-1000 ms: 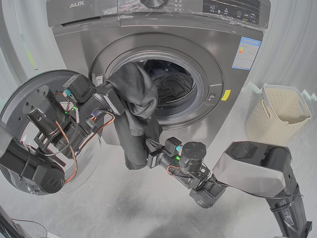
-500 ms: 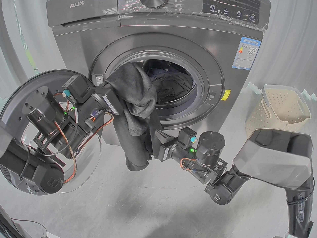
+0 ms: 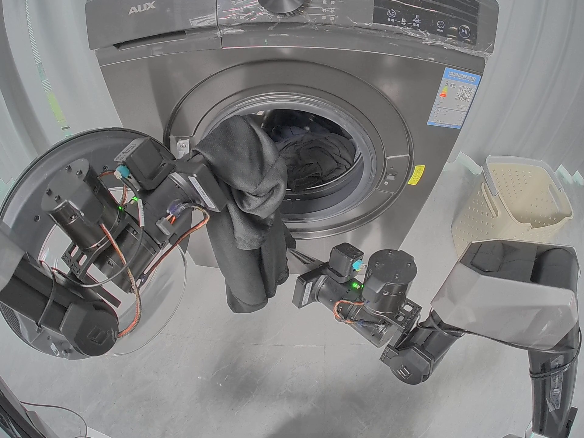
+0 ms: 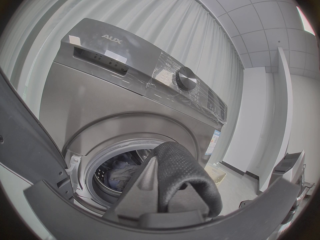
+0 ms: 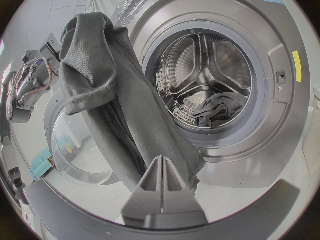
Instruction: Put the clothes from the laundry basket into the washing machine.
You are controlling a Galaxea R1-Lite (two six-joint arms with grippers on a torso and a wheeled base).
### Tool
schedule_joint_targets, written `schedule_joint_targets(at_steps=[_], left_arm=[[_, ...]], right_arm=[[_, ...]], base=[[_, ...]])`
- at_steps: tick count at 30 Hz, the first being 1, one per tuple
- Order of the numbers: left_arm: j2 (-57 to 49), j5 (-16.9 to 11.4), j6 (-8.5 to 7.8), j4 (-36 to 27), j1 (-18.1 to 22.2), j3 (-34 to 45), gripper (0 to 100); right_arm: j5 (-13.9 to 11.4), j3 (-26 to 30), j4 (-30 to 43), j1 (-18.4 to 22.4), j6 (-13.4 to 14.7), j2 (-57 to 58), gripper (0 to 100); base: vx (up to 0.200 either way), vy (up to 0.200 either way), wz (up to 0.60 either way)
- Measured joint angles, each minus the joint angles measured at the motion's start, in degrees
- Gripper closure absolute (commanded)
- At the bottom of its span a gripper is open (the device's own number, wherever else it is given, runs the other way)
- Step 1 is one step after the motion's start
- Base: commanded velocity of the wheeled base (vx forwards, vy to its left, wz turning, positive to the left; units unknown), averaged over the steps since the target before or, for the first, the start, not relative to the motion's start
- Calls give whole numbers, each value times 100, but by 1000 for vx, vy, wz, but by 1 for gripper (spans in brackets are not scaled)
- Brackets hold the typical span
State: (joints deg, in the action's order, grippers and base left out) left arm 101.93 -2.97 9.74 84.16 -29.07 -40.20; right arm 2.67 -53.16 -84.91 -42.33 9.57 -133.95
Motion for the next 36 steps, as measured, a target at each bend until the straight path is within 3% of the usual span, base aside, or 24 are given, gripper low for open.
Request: schedule_joint_targets(at_steps=[1, 18, 30, 31, 36], left_arm=[[0, -2, 0, 2, 0, -1, 100], [-16, -2, 0, 2, -2, -20, 100], [-24, -2, -2, 6, -2, -15, 100], [-24, -2, 0, 5, -2, -15, 100], [-24, -2, 0, 9, -2, -15, 100]], right_arm=[[0, 24, 9, 0, 0, 0, 0], [6, 11, 39, 5, -38, -59, 0], [0, -902, 241, 54, -141, -613, 0], [1, -962, 244, 44, -141, -662, 100], [4, -1280, 208, 29, -139, -885, 100]], base=[[0, 0, 0], [0, 0, 0], [0, 0, 0], [0, 0, 0], [0, 0, 0]])
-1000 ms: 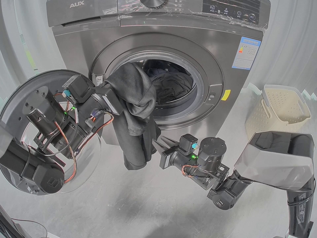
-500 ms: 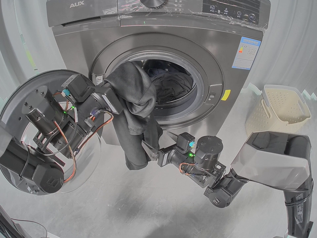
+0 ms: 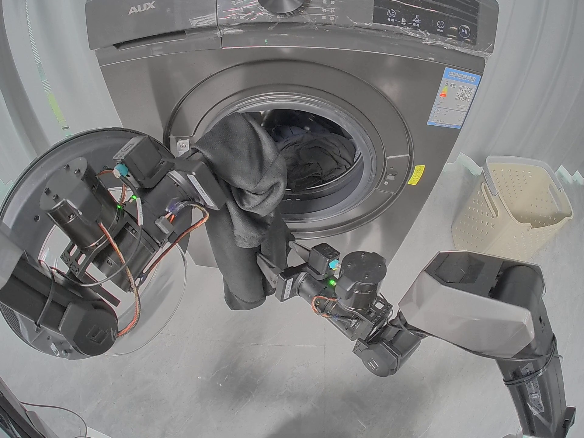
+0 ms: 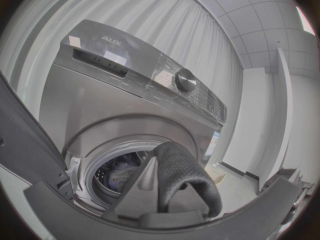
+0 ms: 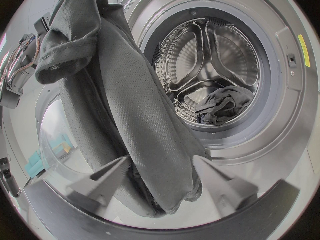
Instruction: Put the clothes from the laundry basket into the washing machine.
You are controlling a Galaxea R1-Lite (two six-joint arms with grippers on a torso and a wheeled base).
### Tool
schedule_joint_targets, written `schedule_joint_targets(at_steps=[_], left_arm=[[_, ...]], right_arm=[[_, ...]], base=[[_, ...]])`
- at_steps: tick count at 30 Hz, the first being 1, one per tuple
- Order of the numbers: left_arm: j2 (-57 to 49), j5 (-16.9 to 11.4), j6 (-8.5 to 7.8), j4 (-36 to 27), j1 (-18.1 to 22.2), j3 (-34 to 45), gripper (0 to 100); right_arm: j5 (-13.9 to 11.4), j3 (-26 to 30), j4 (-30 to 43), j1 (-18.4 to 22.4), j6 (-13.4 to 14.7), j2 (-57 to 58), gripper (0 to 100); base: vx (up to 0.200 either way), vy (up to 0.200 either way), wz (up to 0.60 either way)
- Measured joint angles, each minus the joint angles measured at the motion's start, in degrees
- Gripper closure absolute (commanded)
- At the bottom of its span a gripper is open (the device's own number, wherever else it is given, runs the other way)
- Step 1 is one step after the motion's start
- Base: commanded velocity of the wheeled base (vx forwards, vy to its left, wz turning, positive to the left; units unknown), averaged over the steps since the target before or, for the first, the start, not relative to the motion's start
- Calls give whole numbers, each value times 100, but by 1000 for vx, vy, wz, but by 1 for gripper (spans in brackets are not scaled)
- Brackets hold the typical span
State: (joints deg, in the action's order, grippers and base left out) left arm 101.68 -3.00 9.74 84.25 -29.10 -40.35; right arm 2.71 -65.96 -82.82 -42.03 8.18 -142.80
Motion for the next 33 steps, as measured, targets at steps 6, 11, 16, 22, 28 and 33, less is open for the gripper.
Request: schedule_joint_targets(at_steps=[6, 11, 16, 22, 28, 33], left_arm=[[0, 0, 0, 5, 9, 28, 100], [2, -6, -2, 5, 18, 59, 100], [5, -15, -2, 5, 71, 77, 100], [5, -23, -2, 16, 145, 102, 100], [5, -48, -2, 266, 176, 171, 100], [-15, -88, -11, 394, 184, 273, 100]], right_arm=[[0, -123, -50, 34, 11, -50, 100], [0, 211, -60, 118, 16, 250, 100], [0, 902, -55, 276, 9, 898, 100], [-4, 1757, -52, 408, 2, 1854, 100], [-17, 2683, -107, 516, 18, 2731, 100], [-44, 3226, -145, 719, 35, 3480, 100]], base=[[0, 0, 0], [0, 0, 0], [0, 0, 0], [0, 0, 0], [0, 0, 0], [0, 0, 0]])
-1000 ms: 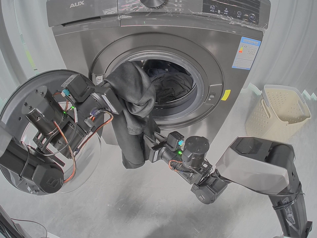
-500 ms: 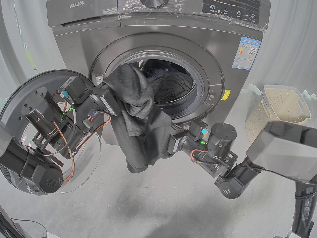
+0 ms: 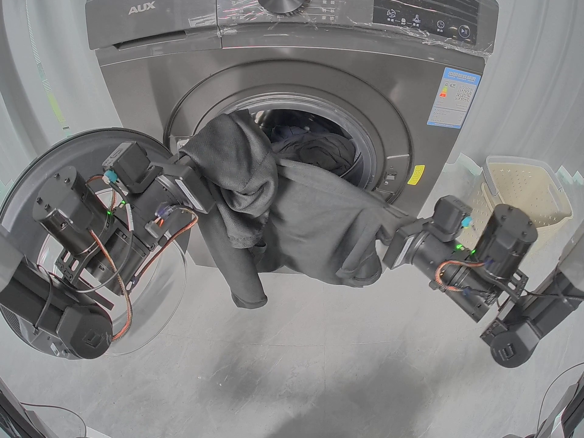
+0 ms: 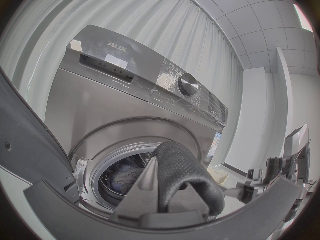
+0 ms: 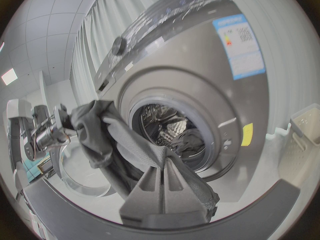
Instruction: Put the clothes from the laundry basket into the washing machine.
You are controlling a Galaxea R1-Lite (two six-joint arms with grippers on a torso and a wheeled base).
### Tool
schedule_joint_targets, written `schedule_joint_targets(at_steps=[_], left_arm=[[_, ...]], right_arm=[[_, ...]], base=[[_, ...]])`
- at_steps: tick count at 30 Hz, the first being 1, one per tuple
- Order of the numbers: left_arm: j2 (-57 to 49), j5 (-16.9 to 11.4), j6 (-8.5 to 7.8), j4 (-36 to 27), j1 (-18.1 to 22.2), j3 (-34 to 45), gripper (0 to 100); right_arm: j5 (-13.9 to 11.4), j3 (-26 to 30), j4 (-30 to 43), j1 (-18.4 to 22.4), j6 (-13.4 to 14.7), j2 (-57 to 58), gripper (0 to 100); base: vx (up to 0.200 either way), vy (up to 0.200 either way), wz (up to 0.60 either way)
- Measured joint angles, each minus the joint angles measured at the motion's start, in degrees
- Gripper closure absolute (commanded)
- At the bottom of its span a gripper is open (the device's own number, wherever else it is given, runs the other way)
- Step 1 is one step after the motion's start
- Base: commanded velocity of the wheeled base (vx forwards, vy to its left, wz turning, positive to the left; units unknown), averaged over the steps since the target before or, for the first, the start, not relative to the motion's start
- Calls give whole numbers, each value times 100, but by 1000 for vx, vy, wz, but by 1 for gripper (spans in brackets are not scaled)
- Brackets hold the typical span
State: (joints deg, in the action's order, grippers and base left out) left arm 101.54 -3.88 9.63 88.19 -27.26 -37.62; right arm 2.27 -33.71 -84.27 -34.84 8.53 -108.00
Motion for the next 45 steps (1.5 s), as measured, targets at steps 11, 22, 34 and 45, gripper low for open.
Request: schedule_joint_targets(at_steps=[11, 22, 34, 45], left_arm=[[-95, 7, -11, 55, 33, 151, 100], [-127, 2, -27, 49, 39, 345, 100], [23, -15, -20, 41, 163, 607, 100], [69, -46, 68, 49, 229, 614, 100]], right_arm=[[16, 140, -28, 235, 17, 678, 100], [38, 28, -41, 375, 41, 773, 100], [44, -138, -33, 382, 49, 868, 100], [38, -107, -22, 563, 61, 874, 100]], base=[[0, 0, 0], [0, 0, 0], [0, 0, 0], [0, 0, 0]])
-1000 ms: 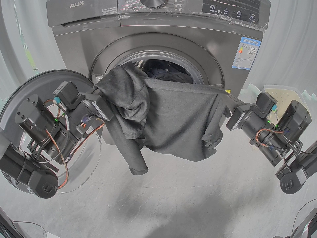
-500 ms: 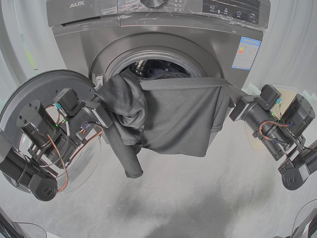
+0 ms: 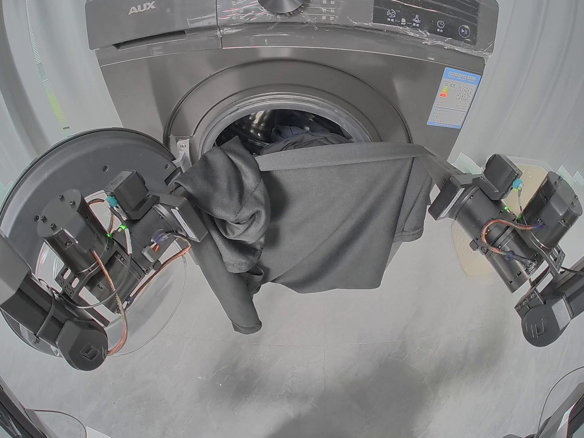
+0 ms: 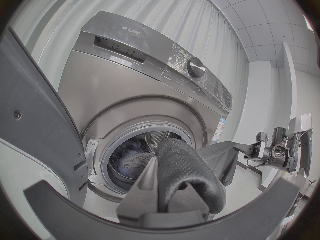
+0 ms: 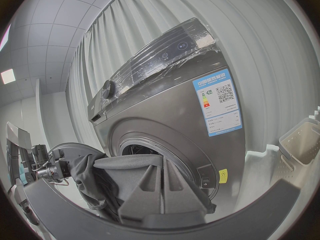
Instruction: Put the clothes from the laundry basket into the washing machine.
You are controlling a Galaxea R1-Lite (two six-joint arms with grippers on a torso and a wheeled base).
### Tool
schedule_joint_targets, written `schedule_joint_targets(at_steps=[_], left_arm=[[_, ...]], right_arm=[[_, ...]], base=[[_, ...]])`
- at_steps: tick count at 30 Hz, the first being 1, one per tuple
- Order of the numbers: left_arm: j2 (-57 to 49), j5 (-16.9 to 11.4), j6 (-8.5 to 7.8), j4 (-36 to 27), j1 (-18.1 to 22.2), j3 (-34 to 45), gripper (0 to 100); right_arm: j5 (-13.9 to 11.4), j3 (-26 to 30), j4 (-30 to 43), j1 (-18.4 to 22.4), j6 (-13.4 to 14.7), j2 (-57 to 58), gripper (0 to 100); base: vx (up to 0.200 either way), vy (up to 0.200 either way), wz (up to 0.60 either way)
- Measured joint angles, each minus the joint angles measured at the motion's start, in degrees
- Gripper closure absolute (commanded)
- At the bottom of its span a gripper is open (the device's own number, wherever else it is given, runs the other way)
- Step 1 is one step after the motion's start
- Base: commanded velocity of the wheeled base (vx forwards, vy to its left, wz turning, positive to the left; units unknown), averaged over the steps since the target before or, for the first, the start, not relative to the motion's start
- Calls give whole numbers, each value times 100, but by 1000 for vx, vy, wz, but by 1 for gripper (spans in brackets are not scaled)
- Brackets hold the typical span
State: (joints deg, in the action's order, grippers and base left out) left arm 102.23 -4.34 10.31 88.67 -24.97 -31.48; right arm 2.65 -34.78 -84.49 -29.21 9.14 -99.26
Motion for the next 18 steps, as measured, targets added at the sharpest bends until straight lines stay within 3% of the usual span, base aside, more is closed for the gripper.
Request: schedule_joint_targets(at_steps=[18], left_arm=[[-201, 16, 28, 6, 28, -171, 100]], right_arm=[[-2, -16, -16, 57, 0, -27, 100]], base=[[0, 0, 0]])
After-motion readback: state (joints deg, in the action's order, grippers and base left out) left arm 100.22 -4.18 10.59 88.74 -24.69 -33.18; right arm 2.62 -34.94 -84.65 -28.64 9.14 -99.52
